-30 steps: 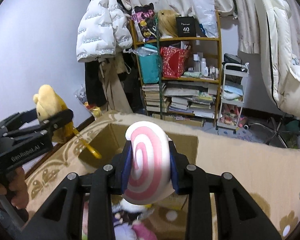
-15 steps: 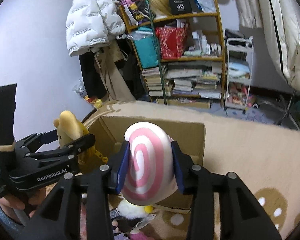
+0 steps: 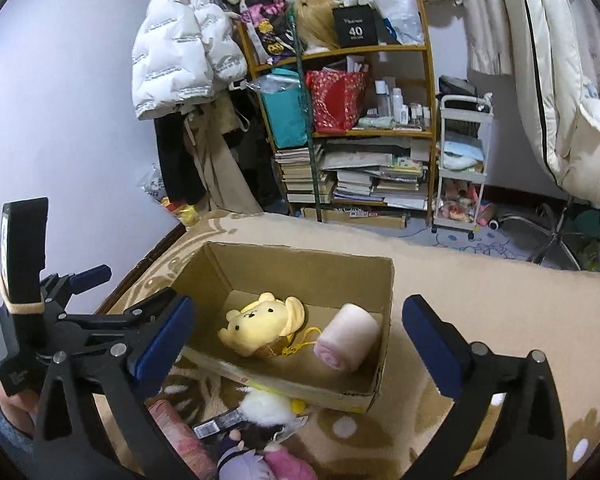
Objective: Organize soft objects
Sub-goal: 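Carry the bear and swirl cushion into the box and open both grippers, then lower the left gripper to the pink towel roll while the right reaches the doll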
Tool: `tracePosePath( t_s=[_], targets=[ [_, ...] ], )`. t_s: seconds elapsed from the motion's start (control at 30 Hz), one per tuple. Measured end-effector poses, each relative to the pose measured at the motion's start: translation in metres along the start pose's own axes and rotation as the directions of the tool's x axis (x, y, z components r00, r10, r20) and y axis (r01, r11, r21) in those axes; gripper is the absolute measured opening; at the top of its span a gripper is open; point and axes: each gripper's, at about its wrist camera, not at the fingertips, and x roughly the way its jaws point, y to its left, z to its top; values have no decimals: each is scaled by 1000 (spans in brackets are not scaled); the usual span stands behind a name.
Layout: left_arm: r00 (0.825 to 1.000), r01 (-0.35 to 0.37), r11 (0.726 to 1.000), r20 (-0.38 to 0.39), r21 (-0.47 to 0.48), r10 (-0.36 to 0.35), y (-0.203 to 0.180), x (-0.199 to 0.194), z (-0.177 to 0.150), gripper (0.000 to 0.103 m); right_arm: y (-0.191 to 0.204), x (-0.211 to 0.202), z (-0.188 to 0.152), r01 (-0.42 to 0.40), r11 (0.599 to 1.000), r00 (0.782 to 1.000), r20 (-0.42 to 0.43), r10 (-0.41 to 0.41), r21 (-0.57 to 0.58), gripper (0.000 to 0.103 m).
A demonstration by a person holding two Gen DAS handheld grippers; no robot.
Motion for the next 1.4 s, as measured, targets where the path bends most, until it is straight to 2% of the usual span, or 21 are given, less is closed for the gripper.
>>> tracePosePath(
  t_s=[0.43, 0.73, 1.07, 1.4],
  targets=[
    [1000, -23, 999, 3, -39, 23, 33, -68, -35, 102, 20, -49, -33, 36, 997, 999, 8, -35, -62, 103],
    [1000, -21, 996, -14, -87, 20, 42, -93, -65, 102, 37, -75, -61, 50, 994, 998, 44, -46, -96, 103],
    [998, -41, 991, -46, -130, 36, 42, -80, -96, 102, 51, -76, -90, 35, 993, 999, 27, -33, -109, 103],
    [989, -56, 984, -145, -171, 31, 41, -35, -125, 102, 49, -43, -115, 10, 996, 997, -72, -17, -91, 103]
  ],
)
